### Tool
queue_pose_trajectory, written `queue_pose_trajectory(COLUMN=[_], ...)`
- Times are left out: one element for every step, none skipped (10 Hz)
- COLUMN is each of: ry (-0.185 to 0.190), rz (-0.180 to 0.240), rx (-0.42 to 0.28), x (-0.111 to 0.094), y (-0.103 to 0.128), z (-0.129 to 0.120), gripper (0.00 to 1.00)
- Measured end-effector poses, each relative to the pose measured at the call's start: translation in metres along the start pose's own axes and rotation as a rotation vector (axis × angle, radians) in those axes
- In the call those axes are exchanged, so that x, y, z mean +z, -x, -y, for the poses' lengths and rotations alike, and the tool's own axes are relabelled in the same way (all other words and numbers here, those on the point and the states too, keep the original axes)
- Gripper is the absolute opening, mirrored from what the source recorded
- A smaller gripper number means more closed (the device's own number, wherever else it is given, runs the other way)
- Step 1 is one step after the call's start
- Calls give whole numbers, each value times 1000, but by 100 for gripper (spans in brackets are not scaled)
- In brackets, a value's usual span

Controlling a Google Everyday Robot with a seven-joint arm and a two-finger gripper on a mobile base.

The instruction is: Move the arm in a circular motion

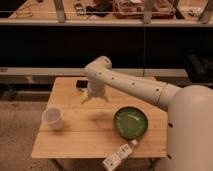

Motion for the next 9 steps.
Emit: queue_pose_trajectory(ry=[53, 75, 107, 127, 153, 172, 200, 216, 237], rz=[-22, -35, -45, -46, -44, -44, -41, -40, -37], rx=[16, 38, 86, 125, 182, 244, 345, 401, 466], x=[3, 3, 1, -1, -6, -14, -32, -44, -61], y=[-31, -50, -70, -75, -76, -72, -57, -43, -23], z=[-39, -61, -95, -117, -149, -177, -219, -241, -265], gripper=[80, 80, 80, 80, 80, 80, 80, 80, 80])
